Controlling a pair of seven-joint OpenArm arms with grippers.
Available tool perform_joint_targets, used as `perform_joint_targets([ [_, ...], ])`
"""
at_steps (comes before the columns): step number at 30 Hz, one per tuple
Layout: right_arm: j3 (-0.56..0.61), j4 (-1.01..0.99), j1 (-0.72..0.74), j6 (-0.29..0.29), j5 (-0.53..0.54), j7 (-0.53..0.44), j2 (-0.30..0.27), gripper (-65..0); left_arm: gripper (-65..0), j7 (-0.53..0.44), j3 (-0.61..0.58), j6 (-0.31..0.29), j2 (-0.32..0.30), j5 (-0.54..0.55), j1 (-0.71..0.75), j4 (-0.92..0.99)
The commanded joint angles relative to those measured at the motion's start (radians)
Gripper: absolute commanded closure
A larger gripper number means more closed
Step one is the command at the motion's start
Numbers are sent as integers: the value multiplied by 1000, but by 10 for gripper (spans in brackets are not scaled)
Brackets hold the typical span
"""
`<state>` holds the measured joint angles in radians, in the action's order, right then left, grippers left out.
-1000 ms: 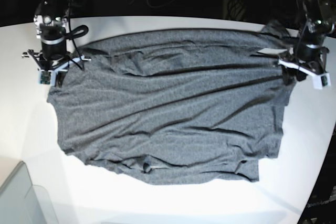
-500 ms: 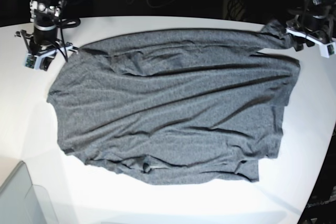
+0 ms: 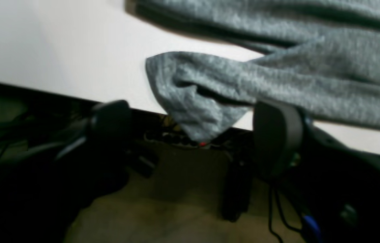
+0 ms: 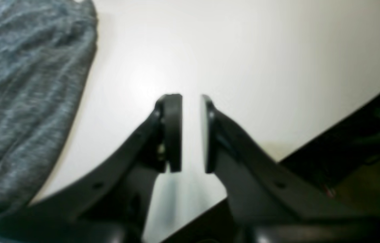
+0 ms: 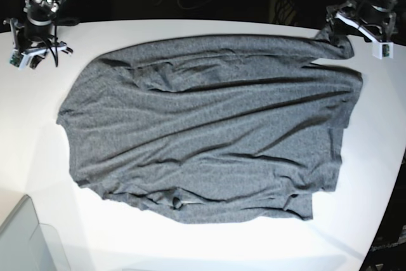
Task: Layout the t-shirt on the table in an organized manner, then fold the t-shirt properly
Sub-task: 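Release the shirt with the right gripper and move it back toward the shirt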
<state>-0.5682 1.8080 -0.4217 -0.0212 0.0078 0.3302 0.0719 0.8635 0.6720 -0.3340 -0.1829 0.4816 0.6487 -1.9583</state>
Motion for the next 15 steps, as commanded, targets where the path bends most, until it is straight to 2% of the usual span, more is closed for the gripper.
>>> perform_joint_targets([
  [1, -14, 13, -1, 8, -1, -26, -1, -157, -570, -16, 9, -14, -10, 7, 9, -19],
  [5, -62, -17, -1, 8, 7, -26, 7, -188, -573, -14, 10, -20, -10, 7, 9, -19],
  [7, -89, -17, -13, 5, 67, -26, 4, -190, -574, -16, 10, -20, -10, 7, 9, -19],
  [9, -102, -12, -50, -47, 134, -26, -5, -193, -575, -16, 24, -18, -11, 4, 6, -16],
  [11, -106, -4, -72, -127, 171, -26, -21, -195, -576, -16, 56, -18, -10, -16, 0, -14],
  [12, -106, 0, -81, -144, 172, -26, -21, -196, -576, -16, 64, -18, -10, -33, -2, -14],
  [15, -102, -1, -85, -145, 169, -24, -21, -197, -577, -16, 67, -18, -10, -82, -40, -10],
])
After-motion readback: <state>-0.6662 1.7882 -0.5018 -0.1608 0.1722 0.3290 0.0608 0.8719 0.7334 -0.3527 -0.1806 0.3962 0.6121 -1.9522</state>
